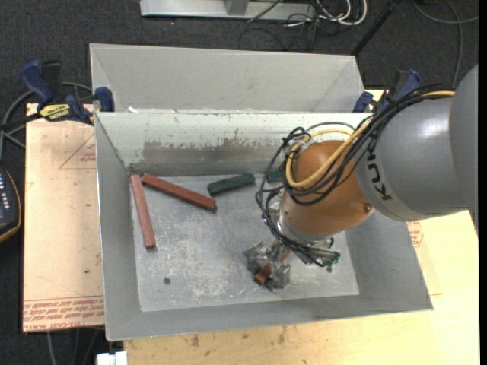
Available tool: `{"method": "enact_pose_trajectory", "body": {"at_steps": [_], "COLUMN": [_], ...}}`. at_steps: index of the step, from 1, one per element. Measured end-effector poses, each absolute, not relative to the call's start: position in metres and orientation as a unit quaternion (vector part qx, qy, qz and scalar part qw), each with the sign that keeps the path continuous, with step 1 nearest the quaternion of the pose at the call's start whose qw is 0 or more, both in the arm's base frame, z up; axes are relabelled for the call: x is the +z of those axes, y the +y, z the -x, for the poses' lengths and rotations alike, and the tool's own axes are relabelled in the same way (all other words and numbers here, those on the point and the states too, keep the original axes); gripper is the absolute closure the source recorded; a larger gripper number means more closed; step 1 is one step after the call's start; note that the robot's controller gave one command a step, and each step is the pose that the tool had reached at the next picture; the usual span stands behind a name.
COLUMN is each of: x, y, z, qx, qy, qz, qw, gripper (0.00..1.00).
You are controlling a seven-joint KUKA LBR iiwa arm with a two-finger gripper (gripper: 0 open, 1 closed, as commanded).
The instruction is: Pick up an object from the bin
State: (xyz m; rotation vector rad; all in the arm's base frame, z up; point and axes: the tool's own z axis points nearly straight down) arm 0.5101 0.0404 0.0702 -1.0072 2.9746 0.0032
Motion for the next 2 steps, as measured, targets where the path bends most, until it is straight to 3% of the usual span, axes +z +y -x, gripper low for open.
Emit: {"method": "enact_pose_trajectory", "body": {"at_steps": [1,2], "x": [0.106,0.169], "y": [0.042,0.043], "z": [-0.511,-0.513], "qx": [0.0,0.0], "qy": [0.948,0.948], "qz": [0.319,0.318], "qw": [0.003,0.004], "gripper": [1.0,1.0]}}
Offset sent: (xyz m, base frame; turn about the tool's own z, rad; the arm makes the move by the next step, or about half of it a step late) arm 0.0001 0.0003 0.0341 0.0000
